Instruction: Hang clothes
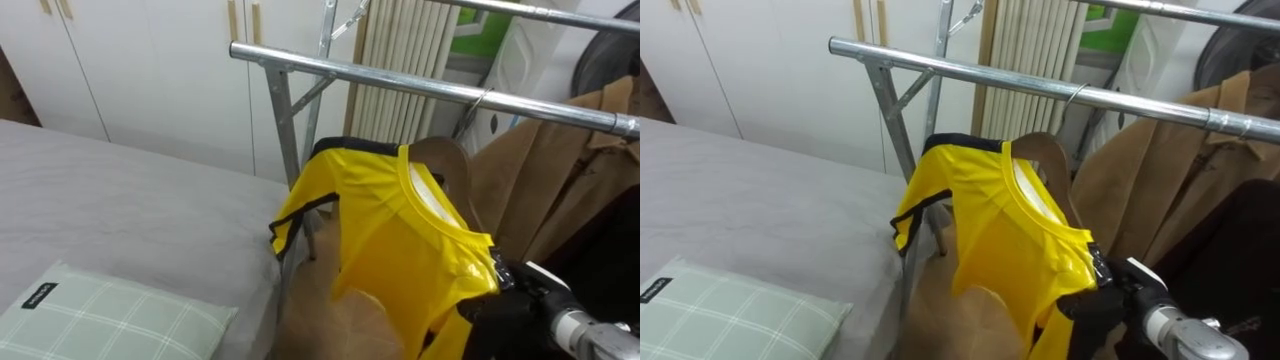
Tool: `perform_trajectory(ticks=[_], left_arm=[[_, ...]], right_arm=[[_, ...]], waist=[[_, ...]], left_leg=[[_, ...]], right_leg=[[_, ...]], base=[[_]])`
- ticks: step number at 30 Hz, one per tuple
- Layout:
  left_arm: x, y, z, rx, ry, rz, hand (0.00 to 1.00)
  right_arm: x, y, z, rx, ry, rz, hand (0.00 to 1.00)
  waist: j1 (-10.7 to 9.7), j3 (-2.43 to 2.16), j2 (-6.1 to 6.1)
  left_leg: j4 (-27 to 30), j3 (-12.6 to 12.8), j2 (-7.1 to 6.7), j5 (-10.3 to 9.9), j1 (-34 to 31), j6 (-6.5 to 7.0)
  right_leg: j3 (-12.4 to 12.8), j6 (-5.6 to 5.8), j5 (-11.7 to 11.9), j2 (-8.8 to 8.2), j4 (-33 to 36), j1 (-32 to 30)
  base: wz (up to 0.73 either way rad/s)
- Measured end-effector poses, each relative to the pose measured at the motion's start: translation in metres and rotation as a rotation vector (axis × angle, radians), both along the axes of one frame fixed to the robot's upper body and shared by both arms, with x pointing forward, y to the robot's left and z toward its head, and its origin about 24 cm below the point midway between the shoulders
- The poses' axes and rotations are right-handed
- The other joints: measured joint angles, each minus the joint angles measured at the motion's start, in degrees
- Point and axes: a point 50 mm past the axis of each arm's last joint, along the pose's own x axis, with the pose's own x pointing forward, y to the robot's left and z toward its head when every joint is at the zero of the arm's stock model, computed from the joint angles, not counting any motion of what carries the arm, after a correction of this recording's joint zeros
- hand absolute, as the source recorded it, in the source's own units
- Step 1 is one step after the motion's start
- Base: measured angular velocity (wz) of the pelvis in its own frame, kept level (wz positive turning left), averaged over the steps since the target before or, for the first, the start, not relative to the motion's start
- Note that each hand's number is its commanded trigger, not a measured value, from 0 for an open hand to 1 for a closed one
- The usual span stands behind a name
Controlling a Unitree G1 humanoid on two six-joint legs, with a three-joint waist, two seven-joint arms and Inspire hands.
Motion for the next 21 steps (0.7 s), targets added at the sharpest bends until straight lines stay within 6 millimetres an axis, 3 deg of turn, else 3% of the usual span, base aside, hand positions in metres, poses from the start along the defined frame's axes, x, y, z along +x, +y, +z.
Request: perform_trajectory(ticks=[11, 21], left_arm=[[-0.0023, 0.0018, -0.0005, -0.017, 0.012, -0.001, 0.00], [-0.0027, 0.0027, -0.0004, -0.022, 0.017, -0.006, 0.00]], right_arm=[[0.0005, -0.0007, 0.0005, -0.008, -0.005, -0.015, 0.00], [0.0032, -0.0047, 0.0052, -0.049, -0.025, -0.047, 0.00]], waist=[[0.00, 0.05, -0.07], [-0.02, -0.03, -0.13]], left_leg=[[-0.02, 0.01, -0.02, -0.04, -0.17, 0.04], [-0.01, 0.01, -0.03, -0.02, -0.66, 0.04]], right_leg=[[0.15, 0.28, -0.21, 0.09, 0.01, -0.24], [0.07, -0.14, 0.02, 0.12, 0.27, -1.07]], base=[[0.00], [-0.01]])
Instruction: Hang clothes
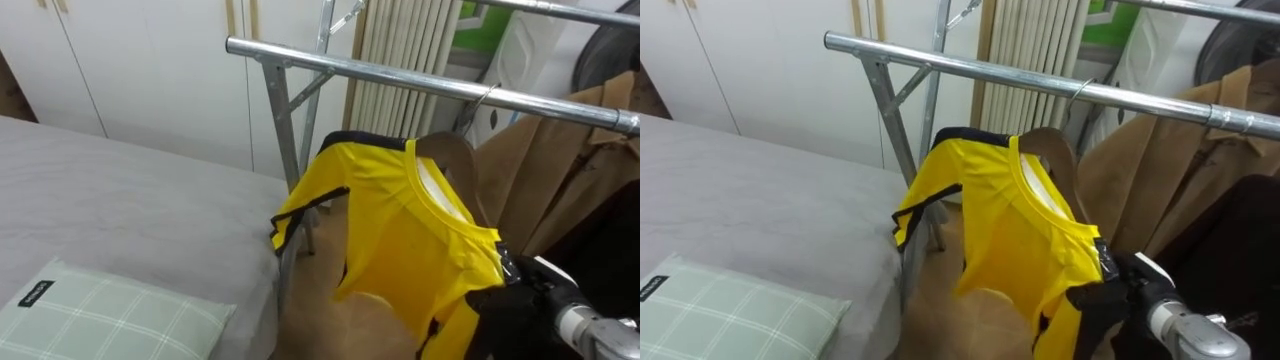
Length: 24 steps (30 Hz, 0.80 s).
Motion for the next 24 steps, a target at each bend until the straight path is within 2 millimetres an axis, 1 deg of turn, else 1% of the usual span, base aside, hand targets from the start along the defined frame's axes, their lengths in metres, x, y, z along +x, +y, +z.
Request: perform_trajectory(ticks=[4, 10, 13, 15, 17, 18, 19, 20, 21, 22, 23, 24], left_arm=[[-0.001, 0.001, 0.000, 0.003, 0.002, 0.005, 0.00], [-0.003, 0.000, -0.001, 0.008, 0.011, 0.009, 0.00], [-0.003, -0.001, -0.001, 0.007, 0.011, 0.010, 0.00], [-0.003, -0.002, -0.001, 0.012, 0.010, 0.010, 0.00], [-0.003, -0.003, -0.002, 0.019, 0.009, 0.013, 0.00], [-0.003, -0.005, -0.002, 0.021, 0.008, 0.014, 0.00], [-0.003, -0.005, -0.002, 0.022, 0.008, 0.015, 0.00], [-0.003, -0.006, -0.003, 0.023, 0.008, 0.016, 0.00], [-0.003, -0.008, -0.003, 0.022, 0.008, 0.015, 0.00], [-0.003, -0.008, -0.003, 0.022, 0.008, 0.014, 0.00], [-0.003, -0.010, -0.004, 0.023, 0.008, 0.015, 0.00], [-0.003, -0.012, -0.004, 0.021, 0.007, 0.016, 0.00]], right_arm=[[0.001, 0.000, 0.001, -0.024, -0.003, -0.002, 0.00], [0.007, -0.001, 0.011, -0.146, -0.038, -0.017, 0.00], [0.015, 0.001, 0.028, -0.285, -0.116, -0.014, 0.00], [0.021, 0.004, 0.044, -0.436, -0.196, -0.018, 0.00], [0.024, 0.005, 0.053, -0.532, -0.243, -0.031, 0.25], [0.025, 0.006, 0.057, -0.592, -0.268, -0.039, 0.53], [0.025, 0.006, 0.059, -0.617, -0.279, -0.043, 0.57], [0.025, 0.008, 0.062, -0.654, -0.300, -0.051, 0.56], [0.026, 0.010, 0.064, -0.683, -0.320, -0.055, 0.51], [0.026, 0.011, 0.066, -0.699, -0.329, -0.058, 0.29], [0.027, 0.013, 0.067, -0.723, -0.346, -0.062, 0.11], [0.028, 0.016, 0.068, -0.742, -0.360, -0.065, 0.00]], waist=[[-0.01, 0.00, 0.00], [-0.03, -0.01, 0.06], [-0.20, -0.01, 0.44], [-0.17, 0.00, 0.62], [-0.21, 0.06, 0.74], [-0.23, 0.11, 0.89], [-0.24, 0.10, 0.95], [-0.25, 0.07, 1.08], [-0.25, 0.06, 1.22], [-0.25, 0.06, 1.28], [-0.25, 0.04, 1.39], [-0.25, 0.03, 1.48]], left_leg=[[-0.01, 0.01, 0.00, 0.00, 0.01, 0.00], [-0.13, 0.61, 0.08, -0.01, 0.38, -0.01], [-0.13, 0.80, 0.07, -0.01, 0.43, -0.01], [-0.12, 1.03, 0.09, -0.01, 0.61, -0.01], [-0.09, 1.07, 0.11, -0.01, 0.65, -0.02], [-0.08, 1.10, 0.10, -0.01, 0.60, -0.02], [-0.08, 1.11, 0.10, -0.01, 0.57, -0.02], [-0.08, 1.10, 0.09, -0.01, 0.53, -0.02], [-0.08, 1.14, 0.09, 0.00, 0.51, -0.03], [-0.08, 1.16, 0.08, 0.00, 0.51, -0.03], [-0.08, 1.16, 0.09, 0.00, 0.50, -0.03], [-0.09, 1.16, 0.09, 0.01, 0.48, -0.03]], right_leg=[[0.04, 0.00, 0.00, 0.00, -0.05, 0.02], [0.24, -0.30, 0.23, 0.09, 0.18, 0.01], [0.78, -0.30, 0.23, 0.22, 0.33, -0.01], [0.97, -0.29, 0.20, 0.31, 0.78, -0.20], [0.93, -0.31, 0.22, 0.32, 0.76, -0.18], [0.96, -0.31, 0.22, 0.31, 0.71, -0.20], [0.97, -0.30, 0.22, 0.30, 0.69, -0.21], [1.09, -0.26, 0.19, 0.31, 0.71, -0.20], [1.27, -0.26, 0.19, 0.35, 0.81, -0.21], [1.42, -0.26, 0.18, 0.40, 0.86, -0.23], [1.47, -0.25, 0.18, 0.42, 0.86, -0.26], [1.48, -0.25, 0.18, 0.43, 0.86, -0.27]], base=[[0.00], [-0.04], [-0.03], [-0.03], [0.00], [0.00], [0.00], [0.00], [0.00], [0.00], [0.00], [0.00]])
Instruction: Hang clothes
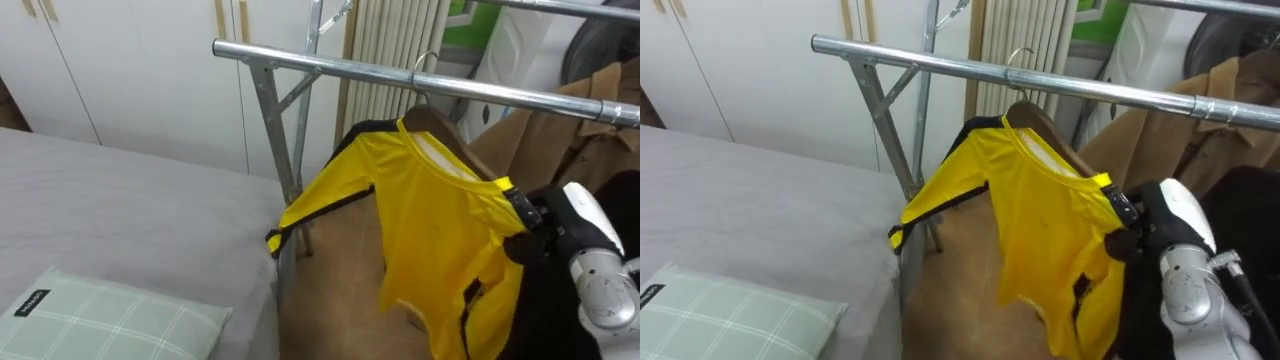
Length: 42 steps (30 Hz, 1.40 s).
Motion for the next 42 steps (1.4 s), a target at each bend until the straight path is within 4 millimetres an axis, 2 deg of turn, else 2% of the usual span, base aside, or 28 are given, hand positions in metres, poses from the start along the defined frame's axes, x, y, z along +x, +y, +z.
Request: perform_trajectory(ticks=[12, 30, 34, 42], left_arm=[[0.000, -0.002, 0.000, 0.006, -0.003, 0.001, 0.00], [0.001, -0.002, 0.000, 0.013, -0.007, 0.001, 0.00], [0.001, -0.002, 0.000, 0.013, -0.007, 0.001, 0.00], [0.001, -0.001, 0.000, 0.014, -0.006, 0.002, 0.00]], right_arm=[[-0.001, 0.004, 0.000, 0.016, -0.027, -0.007, 0.00], [-0.009, -0.001, -0.017, 0.155, 0.012, -0.046, 0.00], [-0.013, -0.001, -0.025, 0.262, 0.027, -0.061, 0.00], [-0.026, -0.004, -0.058, 0.511, 0.166, -0.076, 0.00]], waist=[[0.02, 0.00, 0.15], [-0.07, 0.04, 0.02], [-0.06, 0.05, 0.00], [-0.07, 0.16, -0.19]], left_leg=[[0.02, -0.07, 0.00, 0.00, 0.09, 0.00], [-0.02, -0.03, 0.03, 0.01, -0.35, -0.02], [-0.09, -0.04, 0.00, 0.01, -0.44, -0.02], [-0.10, -0.20, 0.01, -0.01, -0.41, 0.01]], right_leg=[[-0.06, -0.04, 0.04, -0.01, -0.05, 0.28], [0.03, 0.02, 0.01, 0.01, -0.16, -0.08], [0.05, 0.07, -0.03, -0.01, -0.16, -0.20], [-0.10, 0.19, 0.12, -0.14, -1.20, 0.24]], base=[[0.00], [0.00], [0.00], [0.01]])
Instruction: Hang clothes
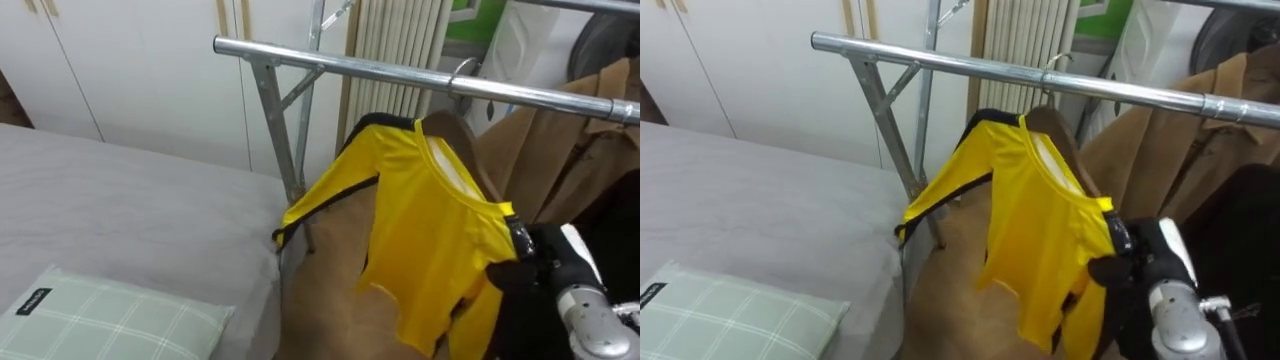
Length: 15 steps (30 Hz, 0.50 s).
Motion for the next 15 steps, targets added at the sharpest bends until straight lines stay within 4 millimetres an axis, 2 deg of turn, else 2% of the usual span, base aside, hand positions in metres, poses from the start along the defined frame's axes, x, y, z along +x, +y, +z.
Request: perform_trajectory(ticks=[5, 15], left_arm=[[0.000, 0.000, 0.000, 0.000, 0.000, 0.000, 0.00], [0.001, 0.007, 0.002, -0.008, 0.002, -0.010, 0.00]], right_arm=[[-0.001, 0.003, -0.005, 0.088, 0.034, 0.048, 0.00], [-0.013, 0.001, -0.034, 0.368, 0.139, 0.085, 0.00]], waist=[[-0.01, 0.00, 0.00], [-0.02, -0.03, -0.62]], left_leg=[[-0.03, -0.01, 0.02, -0.02, 0.01, 0.02], [-0.08, -1.53, 0.01, -0.04, 1.06, 0.03]], right_leg=[[-0.03, 0.02, -0.02, 0.02, 0.01, -0.10], [-1.73, 0.00, 0.03, -0.33, -1.43, 2.13]], base=[[0.00], [0.08]])
